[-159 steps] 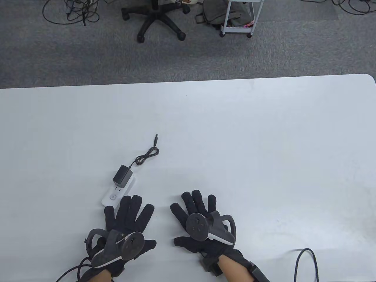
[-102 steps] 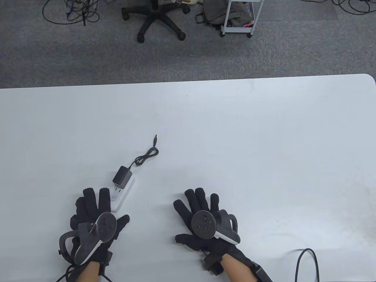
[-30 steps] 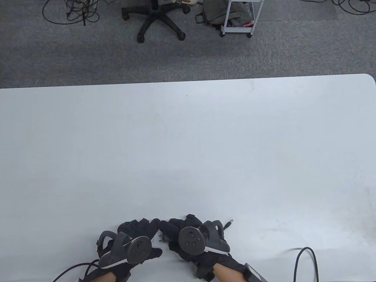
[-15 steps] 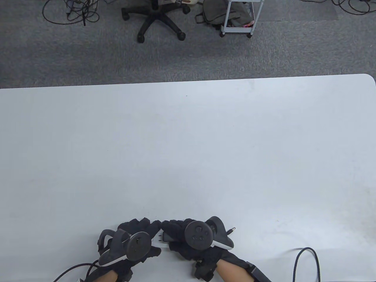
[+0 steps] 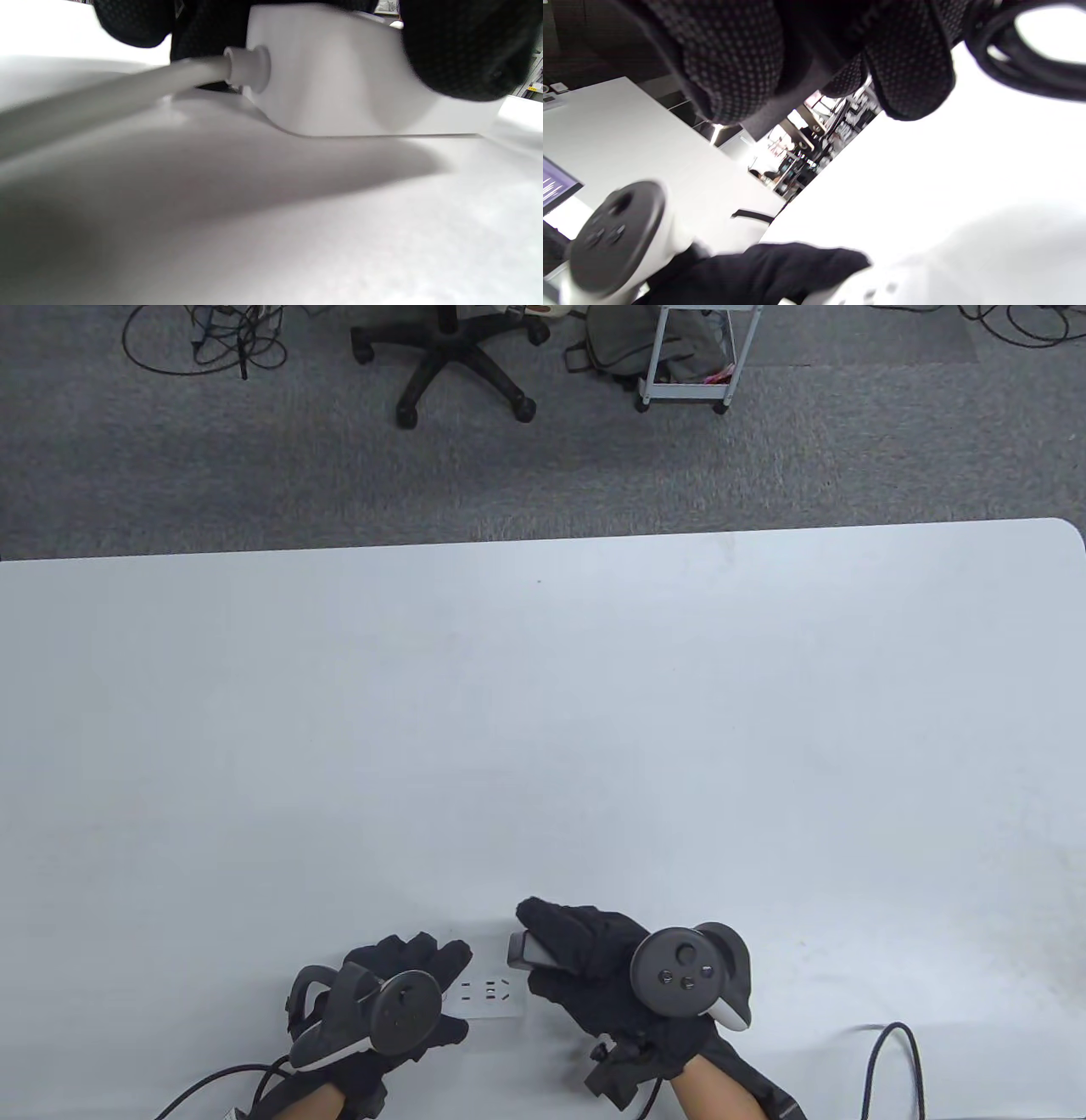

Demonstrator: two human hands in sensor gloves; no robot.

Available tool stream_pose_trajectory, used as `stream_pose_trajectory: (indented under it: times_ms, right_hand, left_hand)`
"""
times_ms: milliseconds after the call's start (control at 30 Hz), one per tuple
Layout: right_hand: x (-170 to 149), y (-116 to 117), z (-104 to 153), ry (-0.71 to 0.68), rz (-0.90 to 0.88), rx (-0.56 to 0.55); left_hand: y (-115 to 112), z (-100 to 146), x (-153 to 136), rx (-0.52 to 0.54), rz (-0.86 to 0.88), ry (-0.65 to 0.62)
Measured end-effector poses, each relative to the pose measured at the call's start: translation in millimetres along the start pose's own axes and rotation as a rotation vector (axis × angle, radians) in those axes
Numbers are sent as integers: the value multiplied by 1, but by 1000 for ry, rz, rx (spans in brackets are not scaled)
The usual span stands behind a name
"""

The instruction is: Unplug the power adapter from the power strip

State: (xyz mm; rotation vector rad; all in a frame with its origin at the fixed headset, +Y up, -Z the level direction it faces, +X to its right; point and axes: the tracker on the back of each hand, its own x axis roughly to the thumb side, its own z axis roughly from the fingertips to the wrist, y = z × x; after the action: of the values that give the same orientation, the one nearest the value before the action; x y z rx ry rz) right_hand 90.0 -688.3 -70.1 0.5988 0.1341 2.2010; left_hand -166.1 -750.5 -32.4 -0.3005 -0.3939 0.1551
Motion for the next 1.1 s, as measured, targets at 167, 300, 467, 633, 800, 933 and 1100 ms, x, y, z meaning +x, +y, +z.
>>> stream_pose_trajectory:
  times_ms: [167, 300, 467, 633, 800, 933, 1100]
  right_hand:
    - [-2, -5, 1, 55, 54, 8]
    - [-10, 0, -2, 110, 99, 41]
    - [-34, 10, -7, 260, 103, 198]
    - [-47, 11, -12, 315, 71, 192]
    - [-58, 22, -23, 315, 26, 124]
    - [-59, 26, -29, 365, 131, 56]
    - [-62, 25, -27, 454, 229, 5]
  left_hand:
    - [0, 0, 0, -1, -3, 2]
    - [0, 0, 0, -2, -3, 1]
    - [0, 1, 0, -2, -5, -1]
    - [0, 0, 0, -7, 5, -8]
    - [0, 0, 0, -7, 4, -12]
    - [0, 0, 1, -7, 4, -11]
    - [0, 0, 2, -8, 4, -12]
